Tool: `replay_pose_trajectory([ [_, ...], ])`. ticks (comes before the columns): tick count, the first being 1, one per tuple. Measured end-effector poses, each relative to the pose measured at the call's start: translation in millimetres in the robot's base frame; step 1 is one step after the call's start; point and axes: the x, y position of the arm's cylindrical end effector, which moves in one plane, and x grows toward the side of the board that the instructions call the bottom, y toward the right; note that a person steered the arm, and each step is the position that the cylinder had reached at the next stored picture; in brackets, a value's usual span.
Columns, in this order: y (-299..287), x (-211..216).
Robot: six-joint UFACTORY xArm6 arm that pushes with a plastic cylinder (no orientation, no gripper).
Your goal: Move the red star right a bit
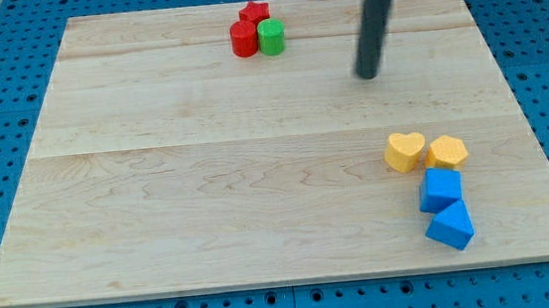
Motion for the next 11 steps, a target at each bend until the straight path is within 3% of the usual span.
replay_pose_trajectory([
  [1, -133.5, -2.5],
  [2, -207.3, -50.3],
  [3, -221.9, -100.3],
  [4, -142.4, -143.3],
  [5, -94.3, -155.0],
  [8, -111.2, -121.6],
  [10, -28.8, -168.6],
  [11, -11.2, -168.7],
])
